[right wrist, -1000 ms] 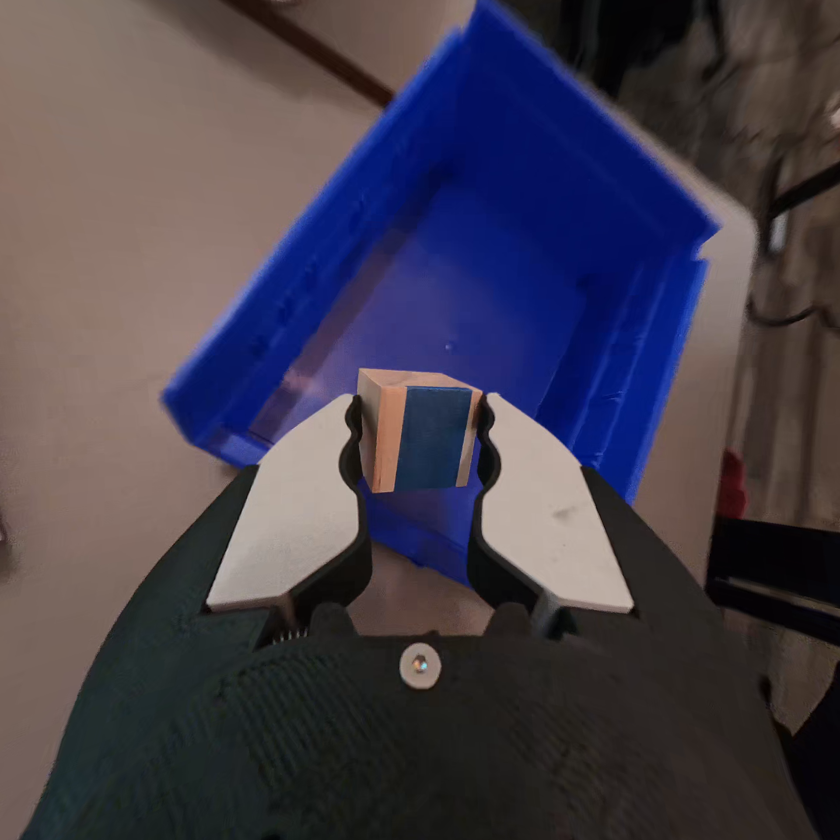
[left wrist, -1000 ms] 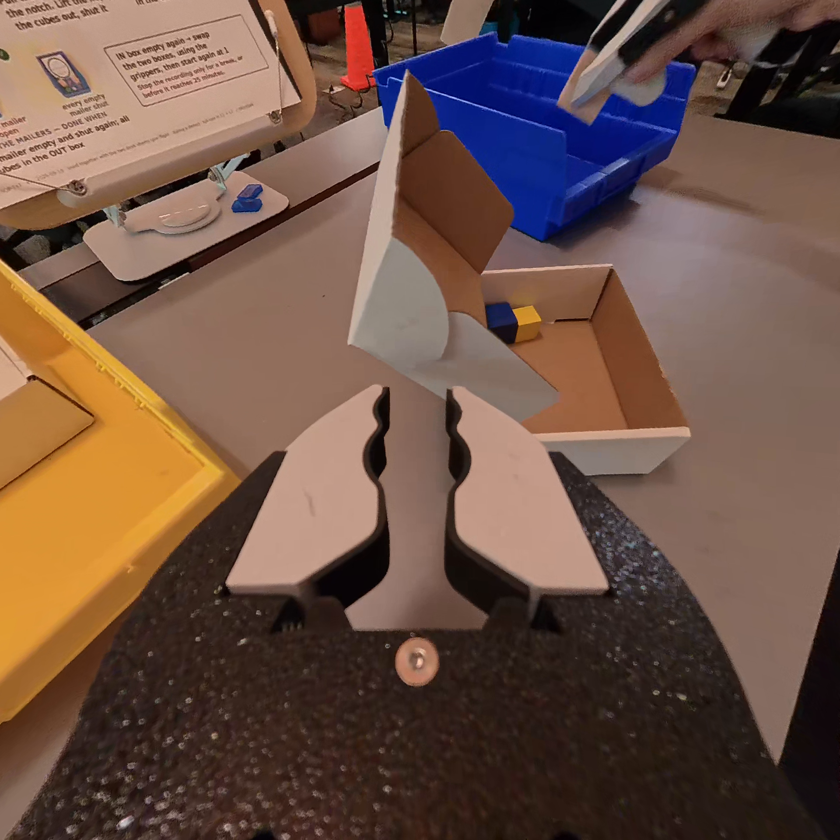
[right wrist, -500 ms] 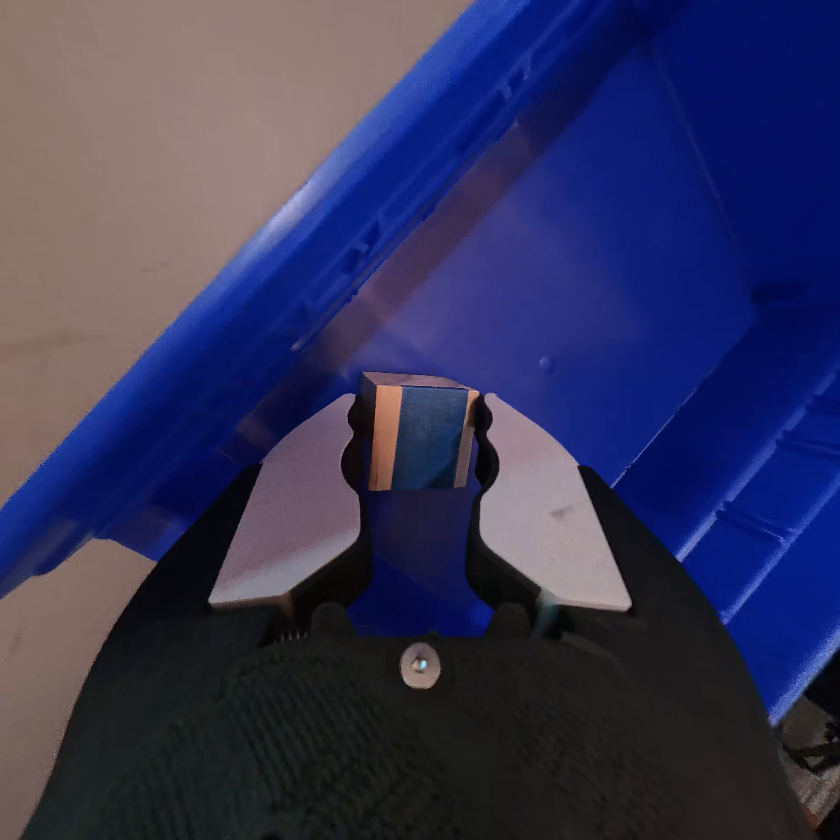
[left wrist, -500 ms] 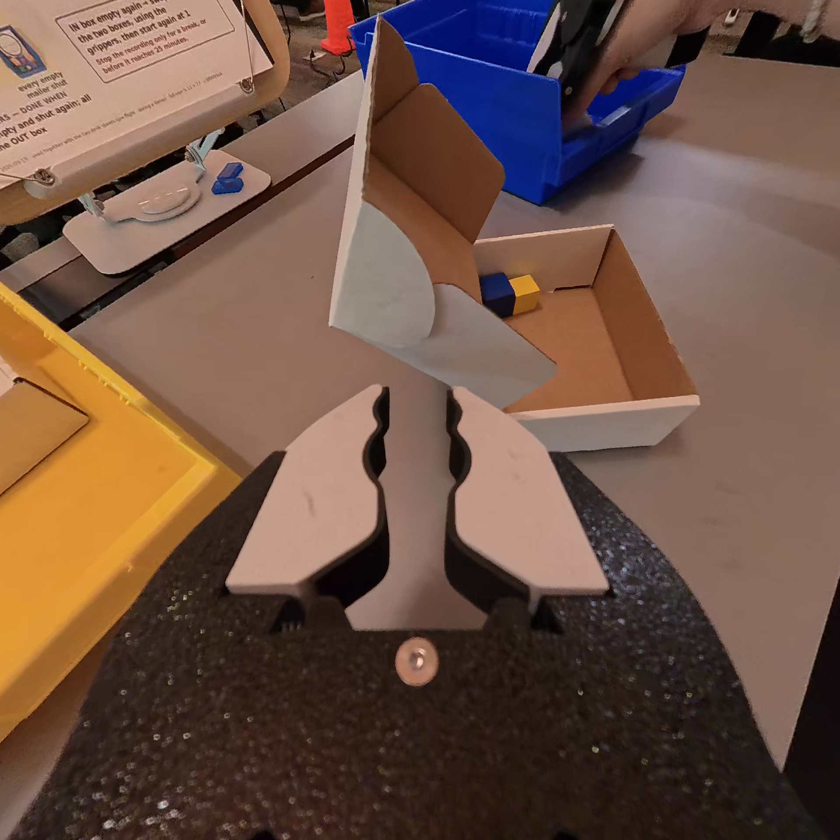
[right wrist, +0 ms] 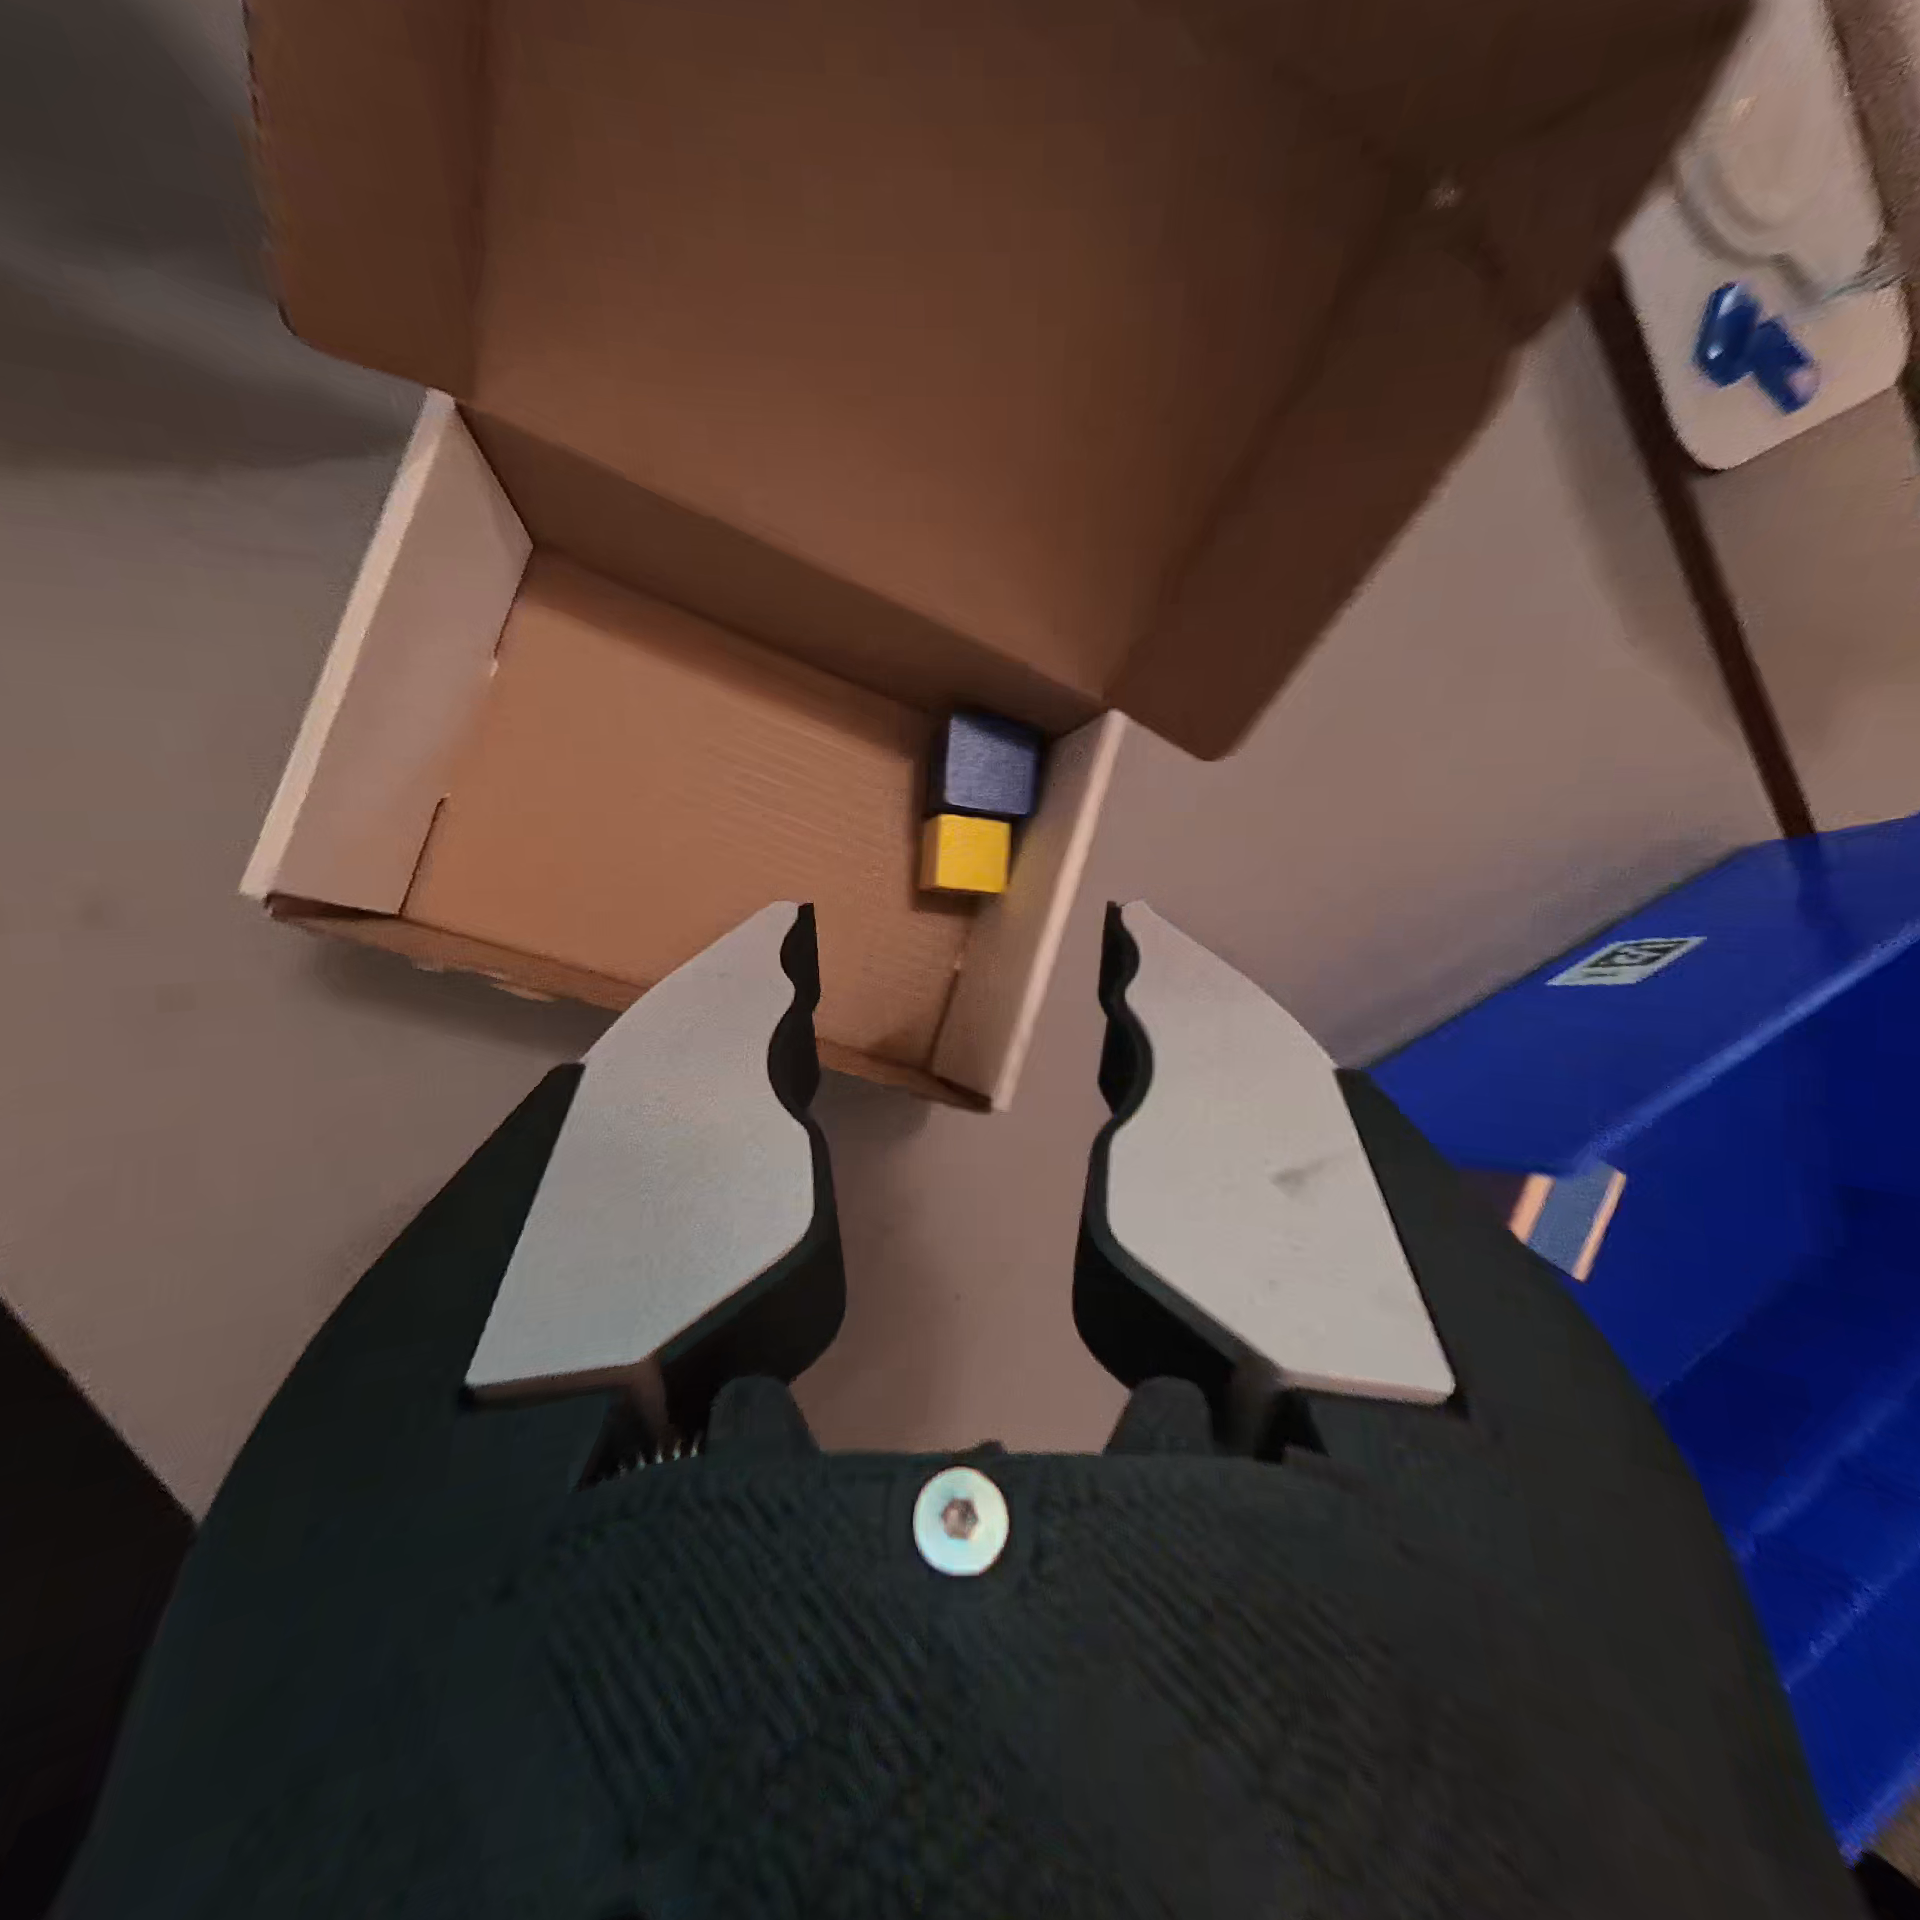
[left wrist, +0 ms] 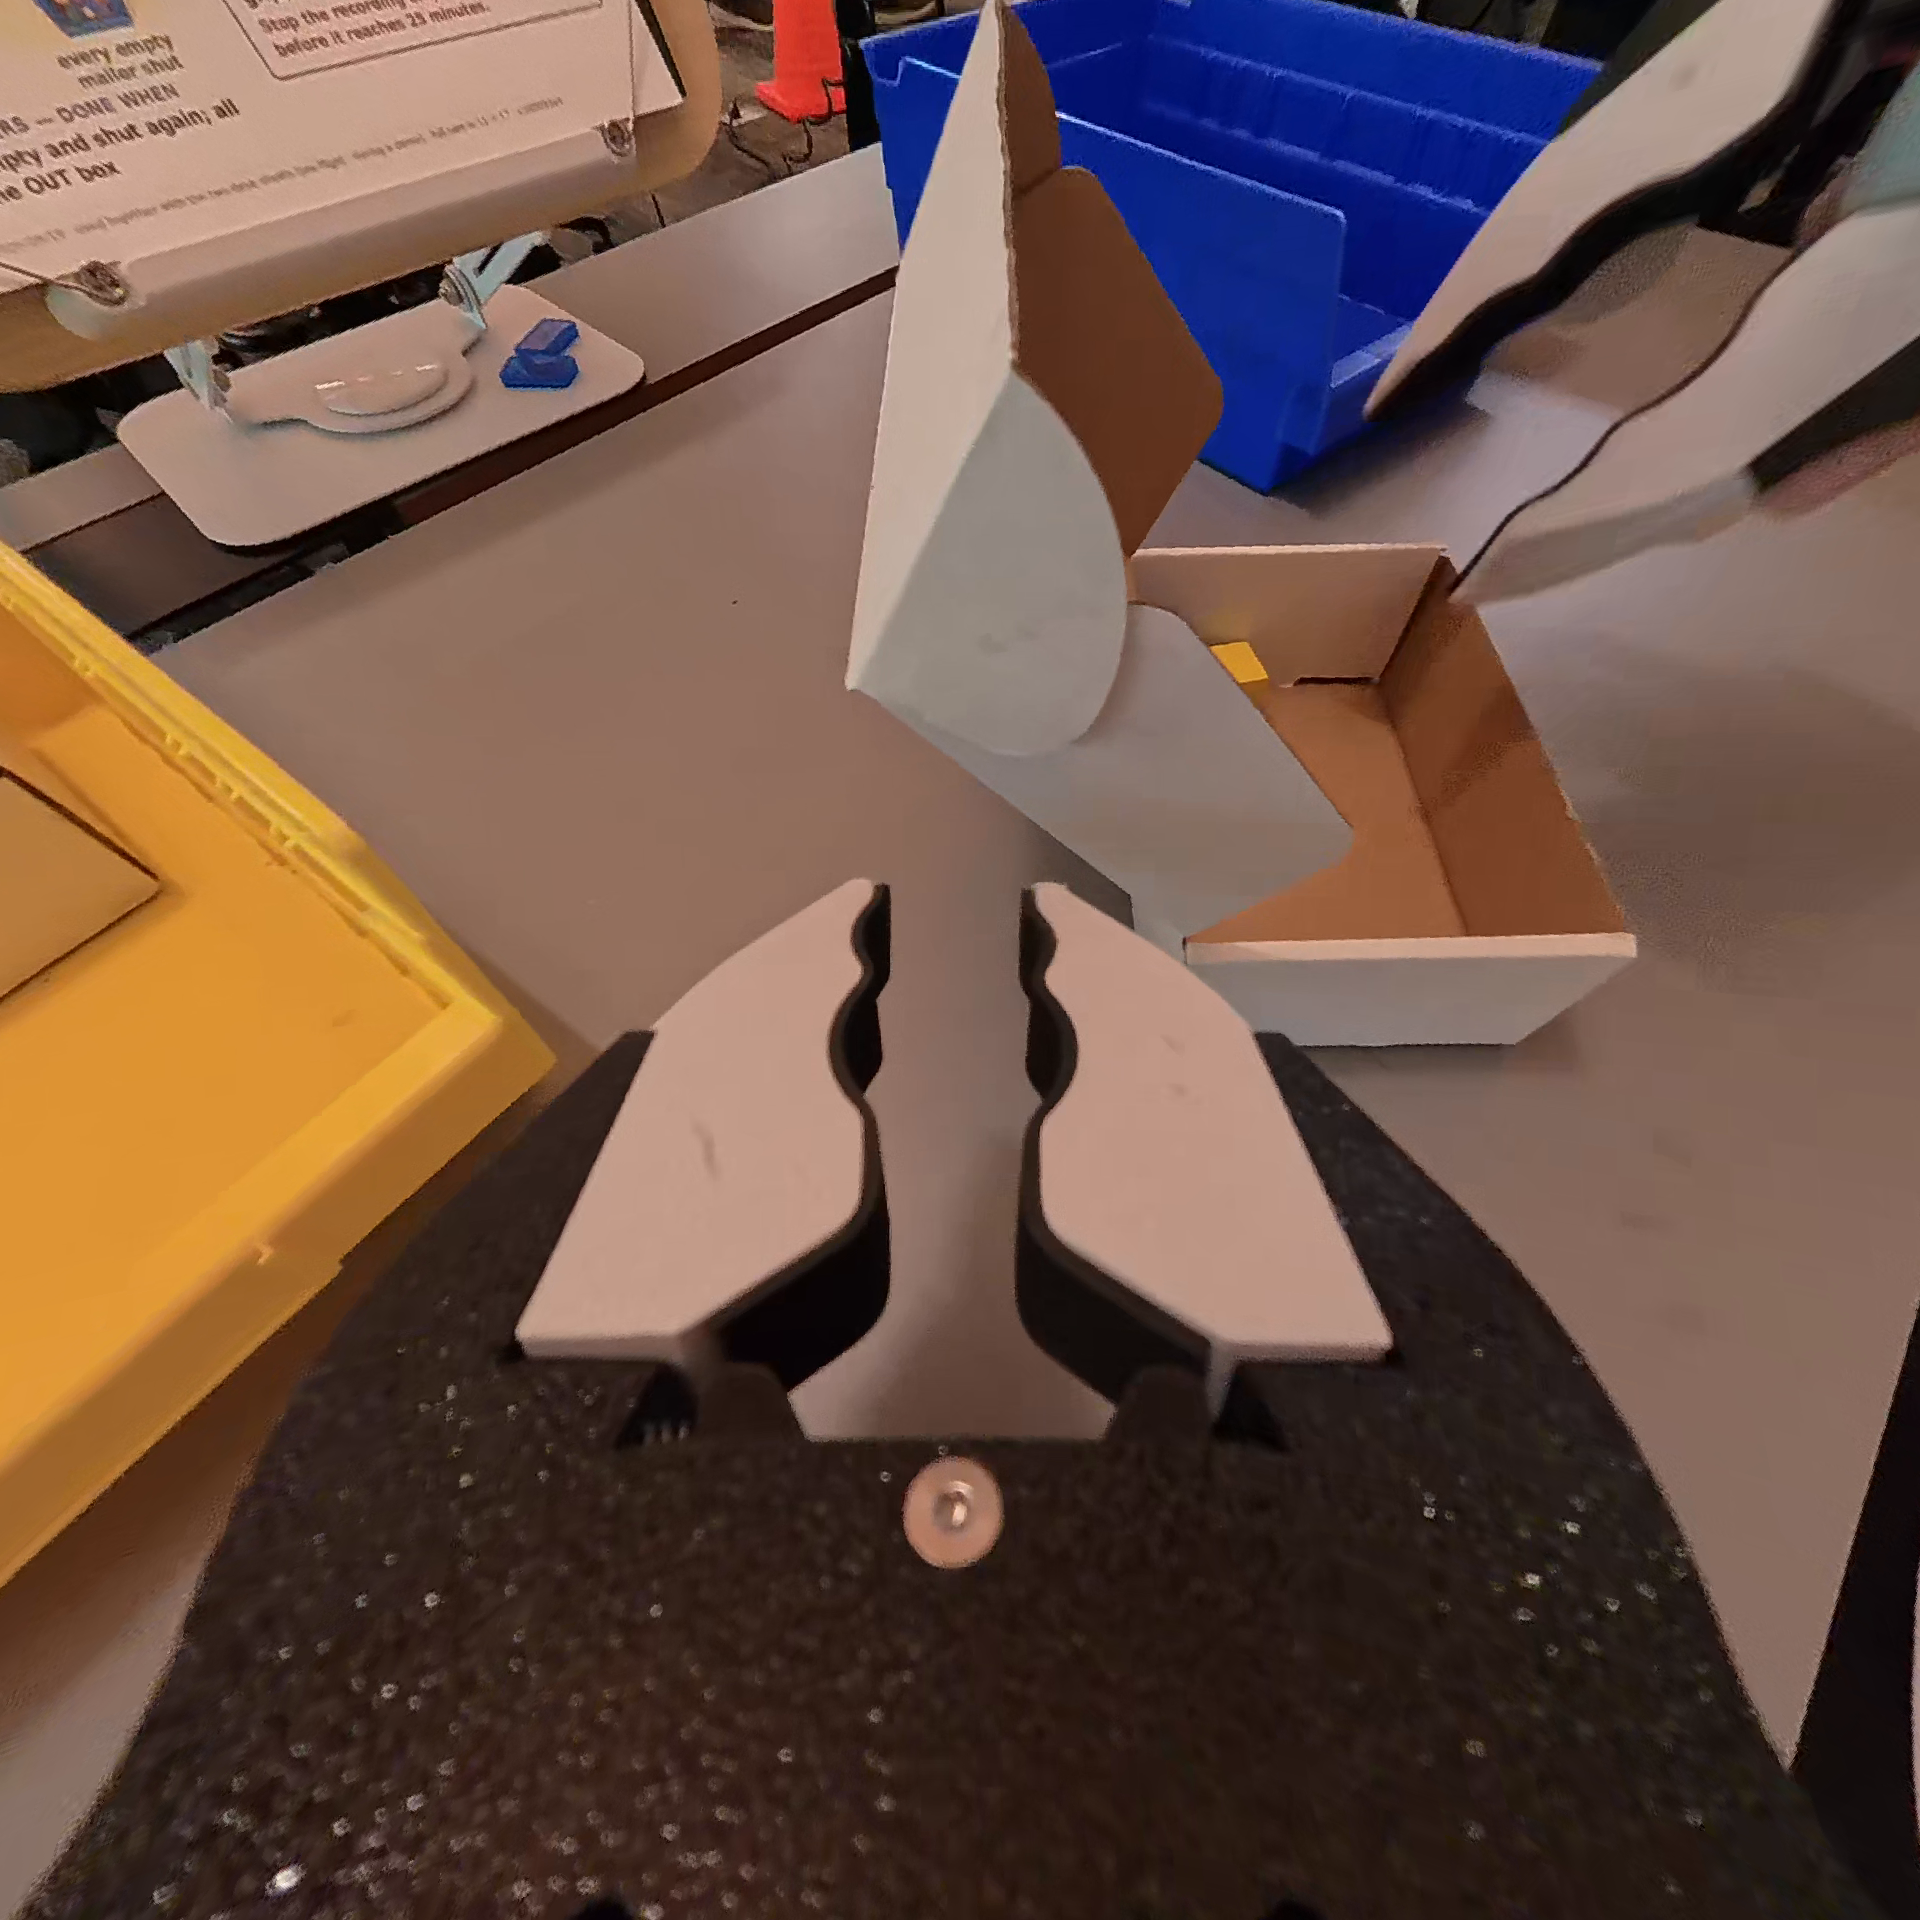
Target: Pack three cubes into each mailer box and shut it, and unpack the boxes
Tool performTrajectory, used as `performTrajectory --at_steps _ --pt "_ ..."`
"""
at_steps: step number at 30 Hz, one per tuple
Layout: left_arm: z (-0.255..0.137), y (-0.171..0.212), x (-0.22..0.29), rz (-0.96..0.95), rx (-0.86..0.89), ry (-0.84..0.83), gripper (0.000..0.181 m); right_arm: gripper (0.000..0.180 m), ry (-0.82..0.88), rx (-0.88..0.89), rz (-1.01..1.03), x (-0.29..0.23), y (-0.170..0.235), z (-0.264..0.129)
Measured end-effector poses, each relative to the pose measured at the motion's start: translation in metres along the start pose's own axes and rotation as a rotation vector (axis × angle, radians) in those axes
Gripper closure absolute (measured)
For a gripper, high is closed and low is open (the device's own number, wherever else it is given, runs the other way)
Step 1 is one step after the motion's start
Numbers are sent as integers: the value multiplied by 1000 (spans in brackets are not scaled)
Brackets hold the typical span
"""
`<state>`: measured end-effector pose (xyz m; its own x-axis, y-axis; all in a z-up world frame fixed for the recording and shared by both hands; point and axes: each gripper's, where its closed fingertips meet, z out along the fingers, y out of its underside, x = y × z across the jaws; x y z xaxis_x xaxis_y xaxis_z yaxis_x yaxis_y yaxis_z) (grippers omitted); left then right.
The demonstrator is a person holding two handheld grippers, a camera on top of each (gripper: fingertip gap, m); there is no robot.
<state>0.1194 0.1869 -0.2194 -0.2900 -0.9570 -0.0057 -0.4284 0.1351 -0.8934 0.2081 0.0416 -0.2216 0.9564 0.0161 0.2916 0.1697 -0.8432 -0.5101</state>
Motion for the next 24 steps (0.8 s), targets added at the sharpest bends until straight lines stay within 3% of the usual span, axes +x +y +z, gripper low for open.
performTrajectory --at_steps 6,12,18,24 --pt "0 2 6 58 -37 -3 157 128 -5 -113 17 -6 8 52" --pt "2 2 11 63 -41 15 157 132 73 -128 -28 -3 -5 57" --pt "7 0 17 58 -32 25 157 131 5 -194 -19 -6 -7 70" --pt "11 -14 22 23 36 14 144 133 17 -224 5 -3 2 81"
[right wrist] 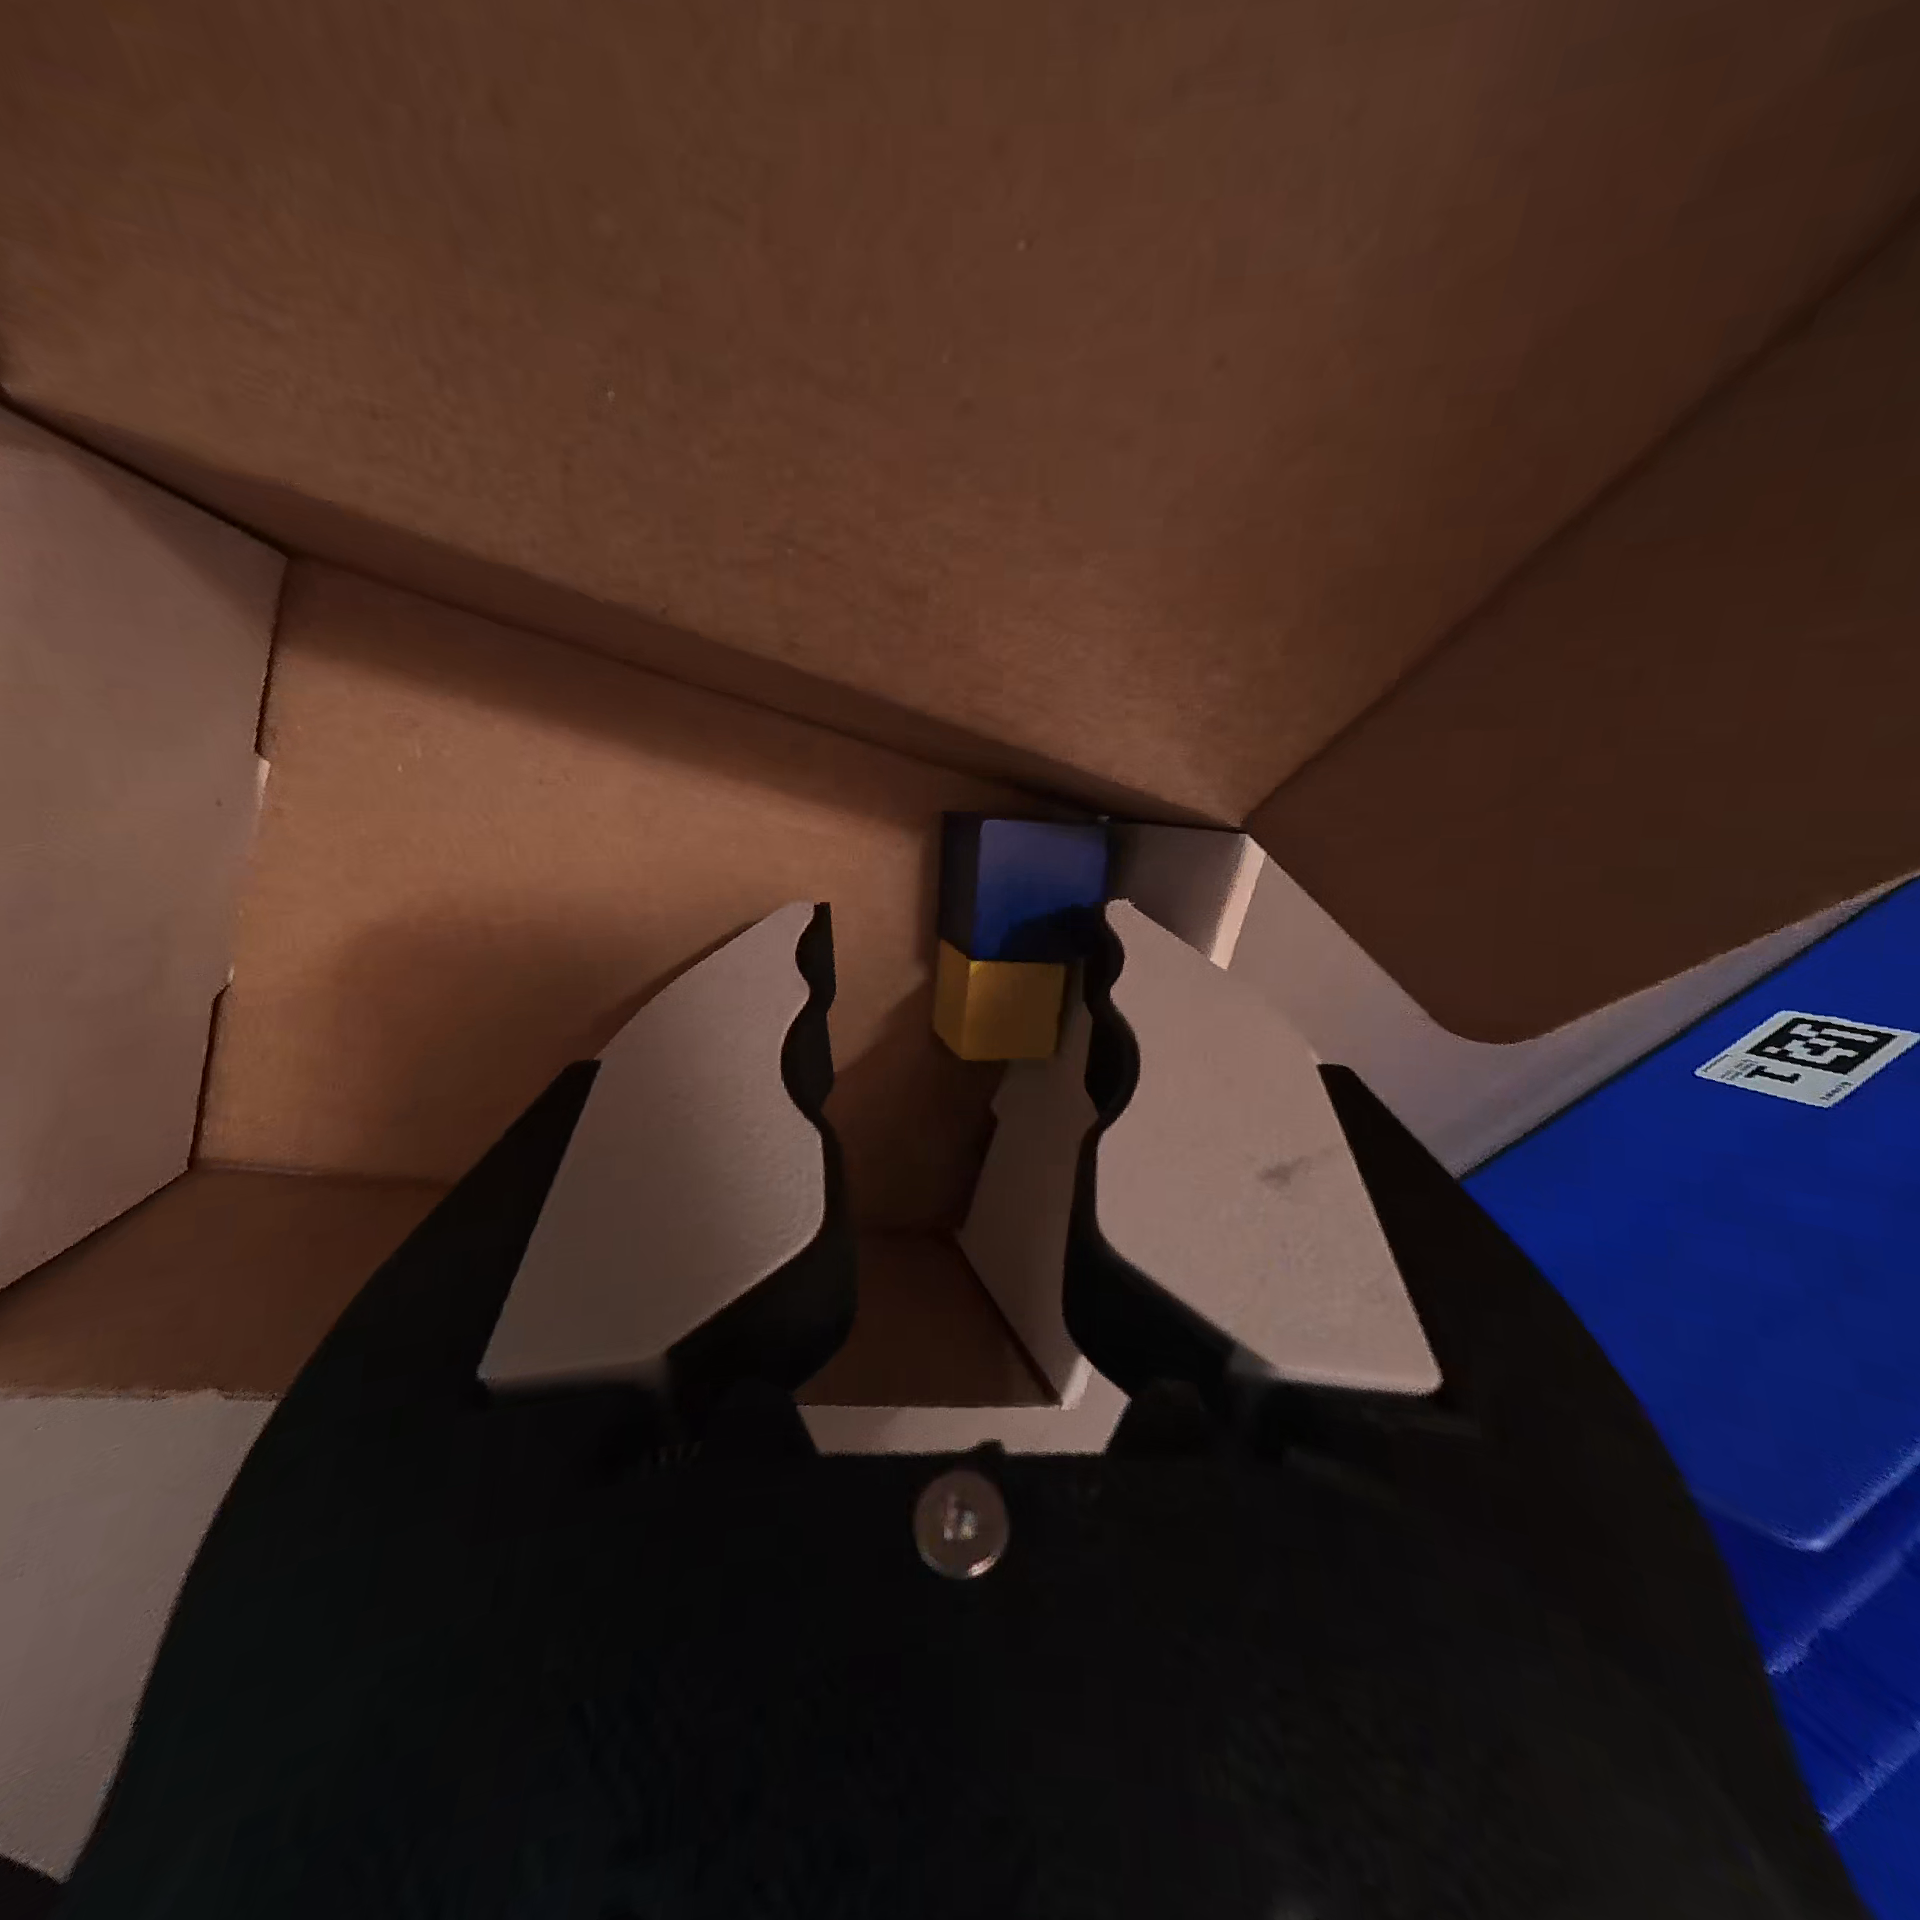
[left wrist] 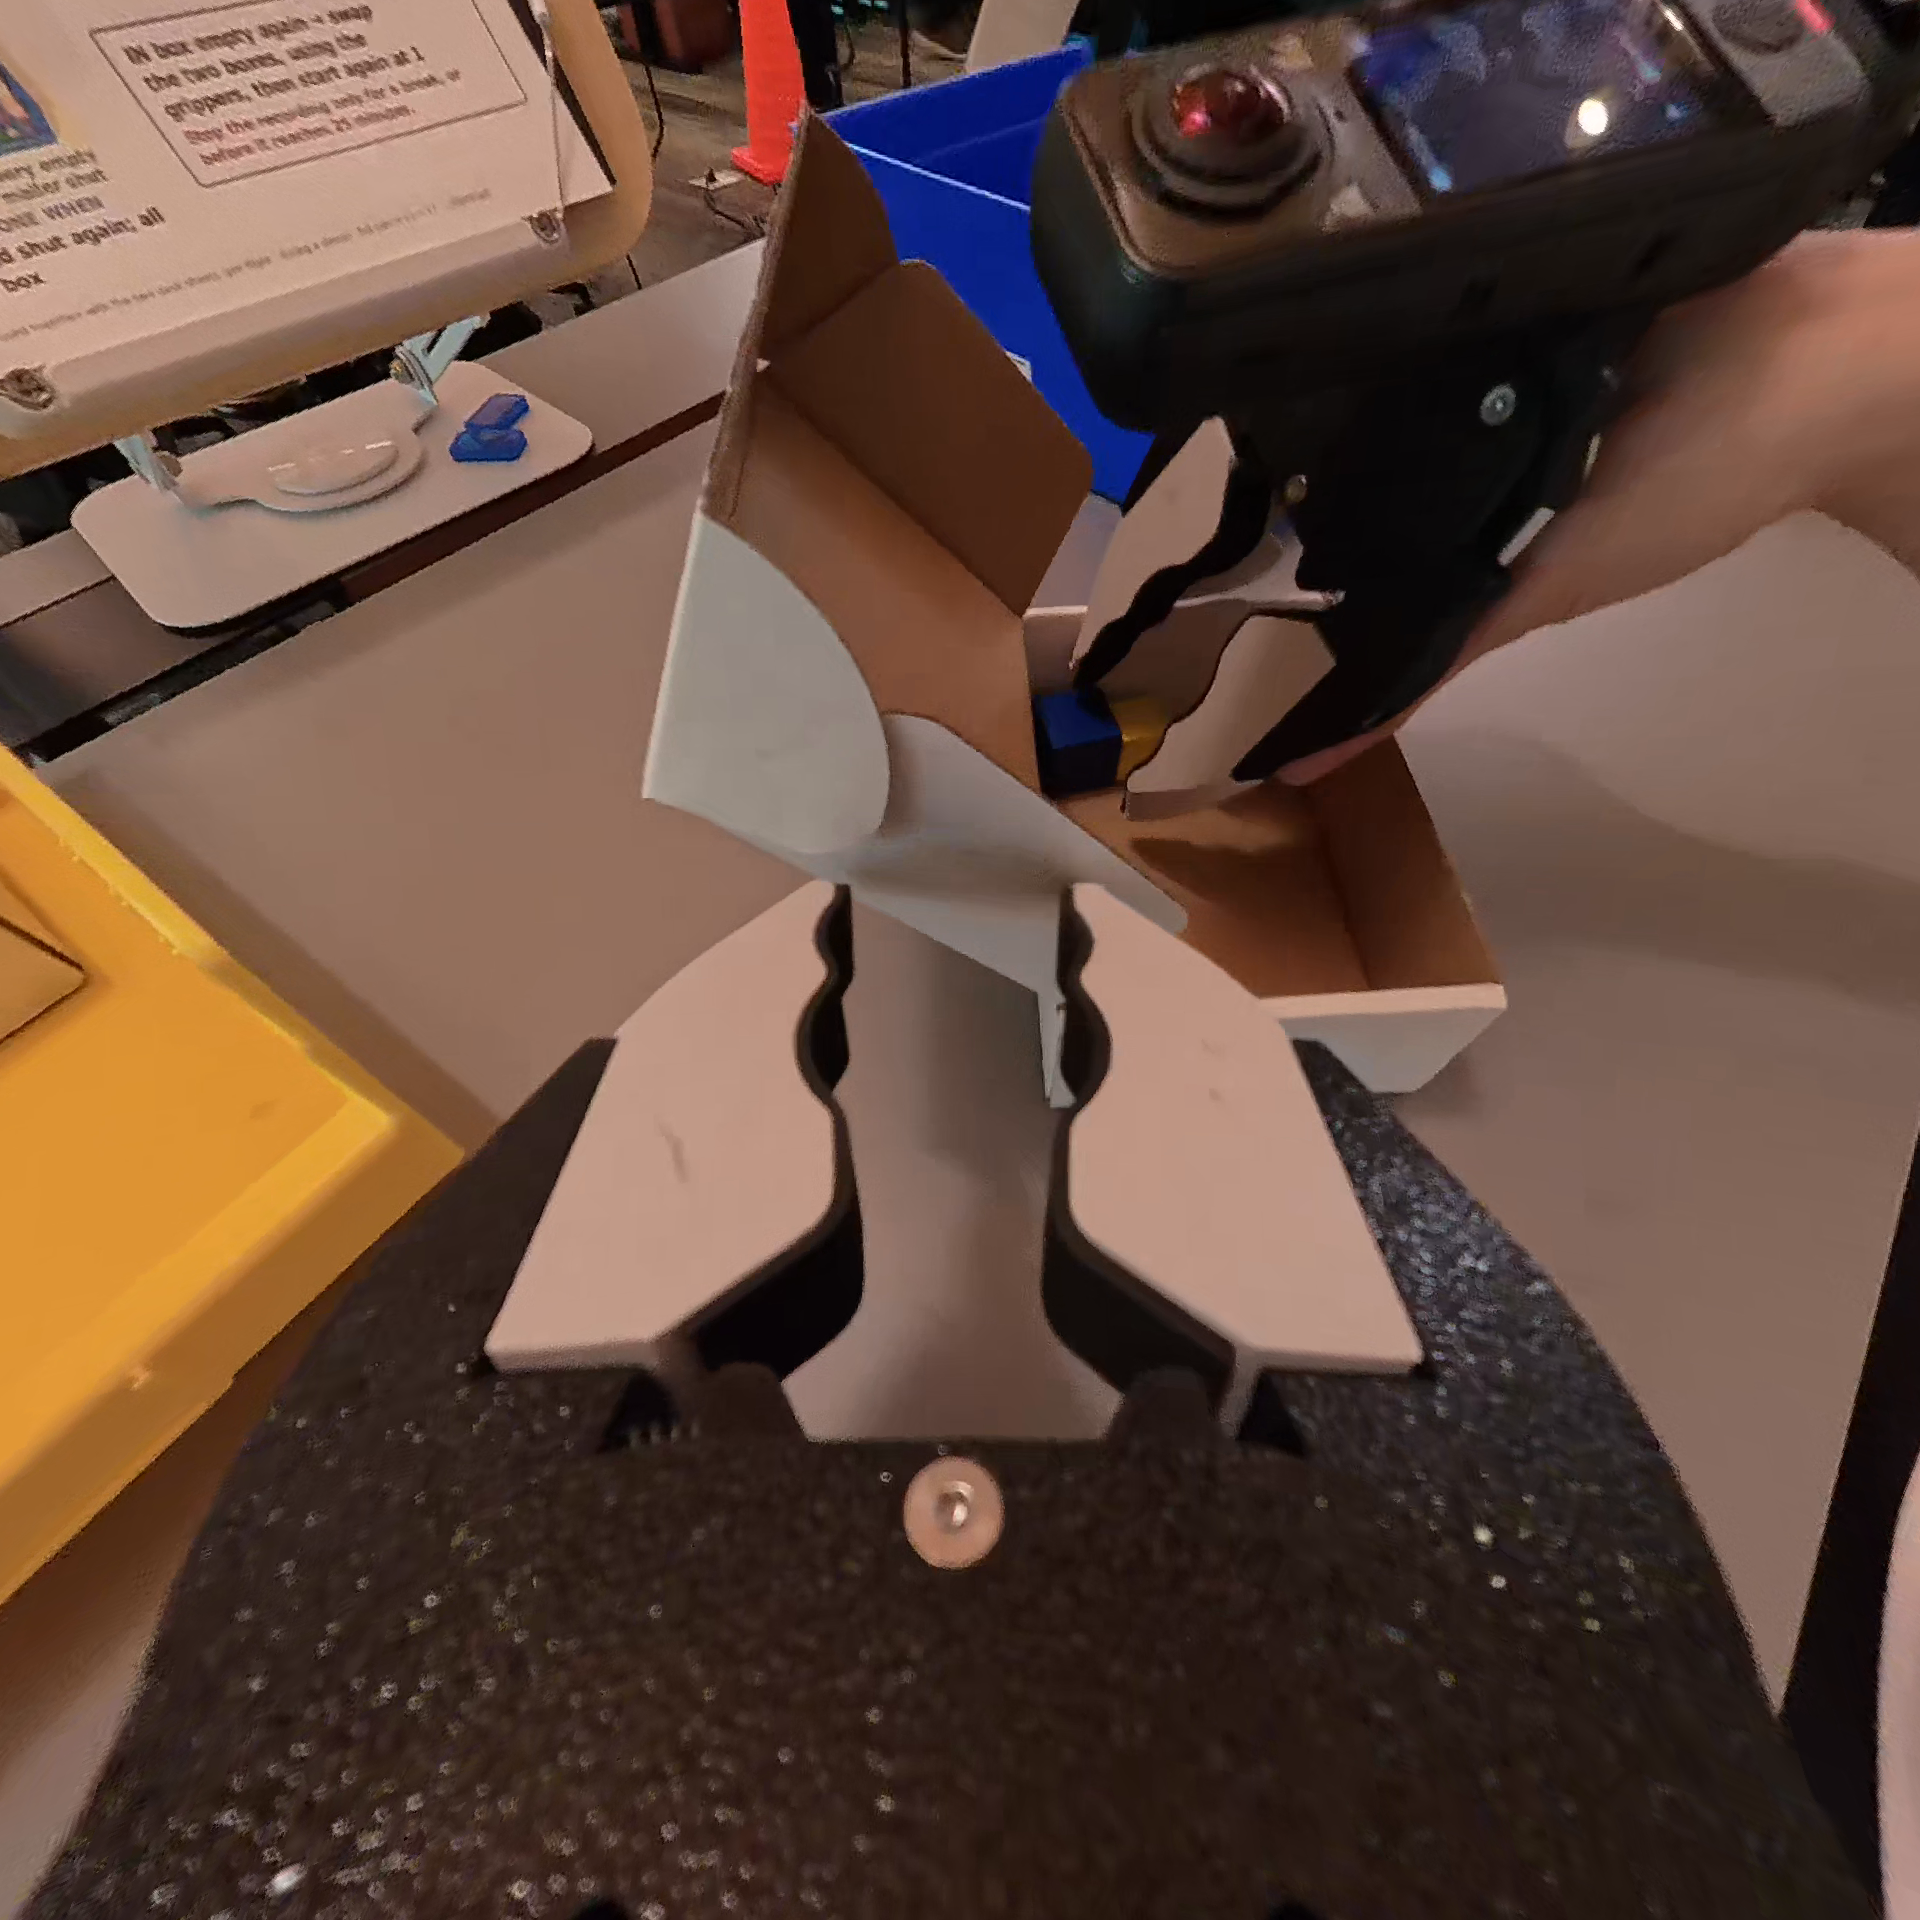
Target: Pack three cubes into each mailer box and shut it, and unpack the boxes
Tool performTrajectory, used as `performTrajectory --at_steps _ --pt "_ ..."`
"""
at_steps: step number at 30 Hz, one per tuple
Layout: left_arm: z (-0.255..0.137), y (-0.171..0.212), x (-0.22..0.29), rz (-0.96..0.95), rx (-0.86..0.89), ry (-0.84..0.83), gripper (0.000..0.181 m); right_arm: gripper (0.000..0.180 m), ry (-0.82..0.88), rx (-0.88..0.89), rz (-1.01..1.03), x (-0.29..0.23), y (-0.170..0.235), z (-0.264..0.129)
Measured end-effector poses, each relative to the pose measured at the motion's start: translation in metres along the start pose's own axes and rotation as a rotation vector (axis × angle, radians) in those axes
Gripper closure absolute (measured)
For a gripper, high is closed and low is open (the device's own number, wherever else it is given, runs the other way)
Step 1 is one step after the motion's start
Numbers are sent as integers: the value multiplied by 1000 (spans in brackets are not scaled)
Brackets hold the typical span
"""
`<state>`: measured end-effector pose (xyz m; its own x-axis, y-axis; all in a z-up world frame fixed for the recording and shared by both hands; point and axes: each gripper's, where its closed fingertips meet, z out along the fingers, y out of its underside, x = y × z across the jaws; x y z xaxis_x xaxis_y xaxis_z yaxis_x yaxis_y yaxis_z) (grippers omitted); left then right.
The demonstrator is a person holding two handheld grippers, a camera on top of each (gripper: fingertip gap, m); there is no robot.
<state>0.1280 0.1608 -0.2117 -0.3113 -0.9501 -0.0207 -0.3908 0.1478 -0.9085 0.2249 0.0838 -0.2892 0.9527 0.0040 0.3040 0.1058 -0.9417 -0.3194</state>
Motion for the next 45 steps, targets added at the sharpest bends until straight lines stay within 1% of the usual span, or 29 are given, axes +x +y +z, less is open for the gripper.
performTrajectory --at_steps 3,5,11,15,17,21,23,26,29,30,31,32,35,38,41,42,45 --pt "3 0 -4 -63 3 -20 131 134 14 3 1 2 1 2" --pt "5 1 -2 -90 -6 -2 128 134 26 -9 4 4 2 3" --pt "7 13 -2 -35 -74 -16 129 130 127 -52 -82 10 5 10" --pt "8 17 -4 -35 -92 -23 130 131 143 -38 -161 8 3 10" --pt "8 16 -4 -40 -87 -18 131 132 109 -15 -171 3 3 8" --pt "8 19 -7 -45 -94 -18 131 149 -54 68 -136 -10 -2 -3" --pt "7 20 -8 -44 -98 -21 131 144 -37 74 -117 -4 -2 -7" --pt "5 20 -11 -49 -94 -24 131 134 26 56 -163 3 -1 -7" --pt "4 21 -13 -61 -94 -21 131 130 1 8 -131 0 2 3" --pt "4 21 -13 -61 -96 -21 131 122 -4 -10 -109 0 3 6" --pt "4 22 -14 -60 -99 -22 131 120 10 -21 -105 2 4 8" --pt "3 22 -14 -57 -101 -22 131 124 25 -30 -109 4 4 9" --pt "3 23 -14 -50 -108 -20 132 126 28 -80 -167 3 7 10" --pt "3 23 -13 -52 -105 -16 132 131 -14 -61 -205 -10 1 6" --pt "5 25 -12 -58 -114 -9 132 135 -14 -87 -185 -8 3 11" --pt "6 26 -11 -55 -119 -7 133 141 -49 -82 -173 -11 2 13" --pt "7 27 -8 -36 -132 -4 133 144 -93 -77 -157 -13 1 14"
